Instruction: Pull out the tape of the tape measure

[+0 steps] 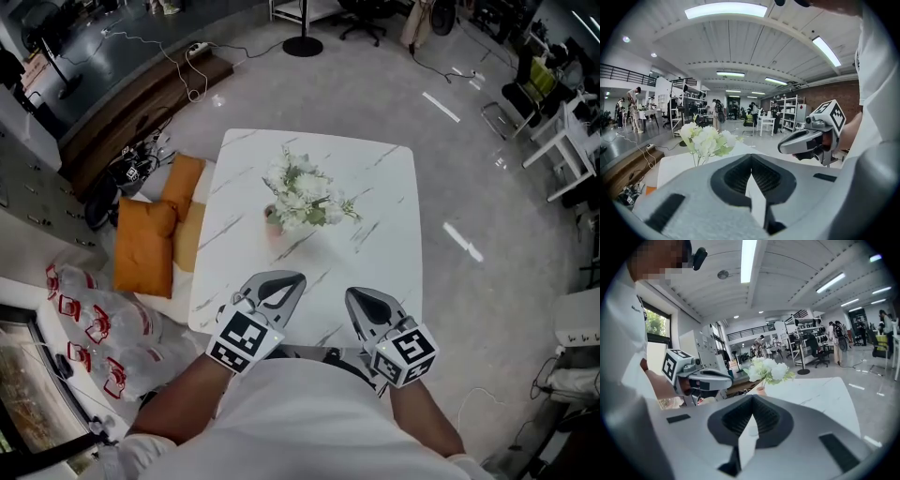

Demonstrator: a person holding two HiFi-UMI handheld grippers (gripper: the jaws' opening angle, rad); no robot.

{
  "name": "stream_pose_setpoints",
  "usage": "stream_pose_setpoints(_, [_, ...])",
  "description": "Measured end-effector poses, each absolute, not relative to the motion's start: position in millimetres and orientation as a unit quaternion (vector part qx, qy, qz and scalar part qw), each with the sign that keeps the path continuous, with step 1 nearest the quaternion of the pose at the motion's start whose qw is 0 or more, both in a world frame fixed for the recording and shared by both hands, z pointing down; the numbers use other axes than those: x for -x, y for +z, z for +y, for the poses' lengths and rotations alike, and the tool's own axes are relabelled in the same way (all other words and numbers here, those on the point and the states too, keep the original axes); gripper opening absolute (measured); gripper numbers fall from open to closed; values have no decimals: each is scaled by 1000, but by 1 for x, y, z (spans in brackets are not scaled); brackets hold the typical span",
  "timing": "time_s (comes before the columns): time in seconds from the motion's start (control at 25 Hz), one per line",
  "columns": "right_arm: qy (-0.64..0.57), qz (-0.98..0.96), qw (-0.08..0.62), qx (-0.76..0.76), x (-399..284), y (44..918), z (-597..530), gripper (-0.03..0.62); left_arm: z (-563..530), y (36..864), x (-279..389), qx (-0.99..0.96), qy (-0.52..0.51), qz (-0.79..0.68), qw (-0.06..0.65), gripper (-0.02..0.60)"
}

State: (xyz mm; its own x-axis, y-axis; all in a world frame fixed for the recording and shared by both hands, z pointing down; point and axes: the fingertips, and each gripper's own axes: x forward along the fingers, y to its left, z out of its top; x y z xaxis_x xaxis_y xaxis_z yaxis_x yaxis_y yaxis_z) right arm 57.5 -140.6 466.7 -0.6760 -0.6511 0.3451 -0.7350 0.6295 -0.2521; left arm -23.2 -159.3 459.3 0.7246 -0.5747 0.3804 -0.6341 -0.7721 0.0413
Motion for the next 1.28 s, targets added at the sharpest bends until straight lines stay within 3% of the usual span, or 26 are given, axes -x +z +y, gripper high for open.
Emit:
stream_pose_setpoints(0.52, [179,-895,116,-391,-58,460,-124,6,-145,456,32,-923,175,-336,66,13])
stream_pose_setpoints(1.28, [180,-901,114,-378,-55,464,-109,6,-128,464,32,-920,214,-328,28,169])
